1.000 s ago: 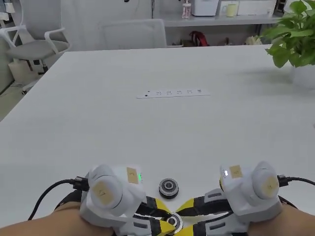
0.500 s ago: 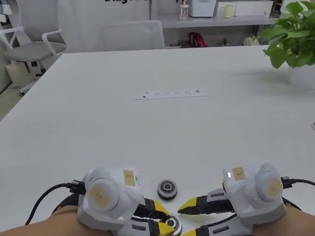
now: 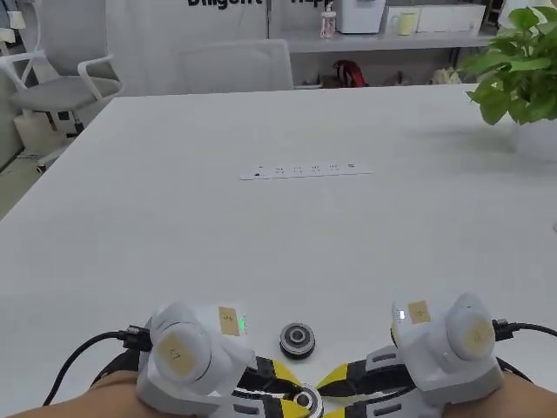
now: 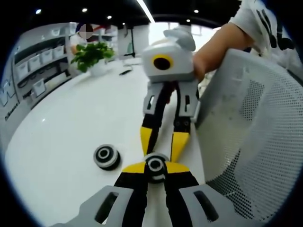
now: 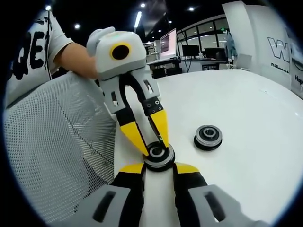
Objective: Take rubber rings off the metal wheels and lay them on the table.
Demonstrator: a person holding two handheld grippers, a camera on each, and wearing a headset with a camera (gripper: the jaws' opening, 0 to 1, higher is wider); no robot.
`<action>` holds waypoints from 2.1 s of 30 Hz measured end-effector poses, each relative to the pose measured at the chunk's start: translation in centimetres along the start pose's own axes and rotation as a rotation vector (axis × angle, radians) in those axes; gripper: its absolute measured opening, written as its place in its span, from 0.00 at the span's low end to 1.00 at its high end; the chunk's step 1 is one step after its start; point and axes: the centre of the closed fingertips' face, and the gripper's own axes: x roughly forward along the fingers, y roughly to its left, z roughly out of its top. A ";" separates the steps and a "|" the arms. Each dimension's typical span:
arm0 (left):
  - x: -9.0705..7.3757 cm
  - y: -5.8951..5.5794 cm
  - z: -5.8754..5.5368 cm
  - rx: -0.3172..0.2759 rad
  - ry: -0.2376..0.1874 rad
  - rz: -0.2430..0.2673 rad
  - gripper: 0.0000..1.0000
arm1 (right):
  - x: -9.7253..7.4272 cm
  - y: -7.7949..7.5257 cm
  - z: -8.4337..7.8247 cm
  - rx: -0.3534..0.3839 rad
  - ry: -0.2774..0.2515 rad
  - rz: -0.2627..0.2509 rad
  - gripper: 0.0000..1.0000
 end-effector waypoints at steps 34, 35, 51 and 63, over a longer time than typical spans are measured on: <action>0.0 0.0 0.0 0.001 0.003 0.012 0.13 | -0.5 0.3 -0.4 -0.016 0.037 -0.007 0.14; 0.0 0.0 0.0 0.000 0.002 0.011 0.13 | -0.6 0.2 -0.3 -0.022 0.037 -0.013 0.18; 0.0 0.0 0.0 -0.001 0.000 0.016 0.13 | 0.9 0.1 0.9 -0.055 0.017 -0.020 0.25; 0.0 0.0 0.0 -0.013 -0.007 0.013 0.13 | -0.4 -0.4 -0.3 -0.044 0.045 -0.040 0.07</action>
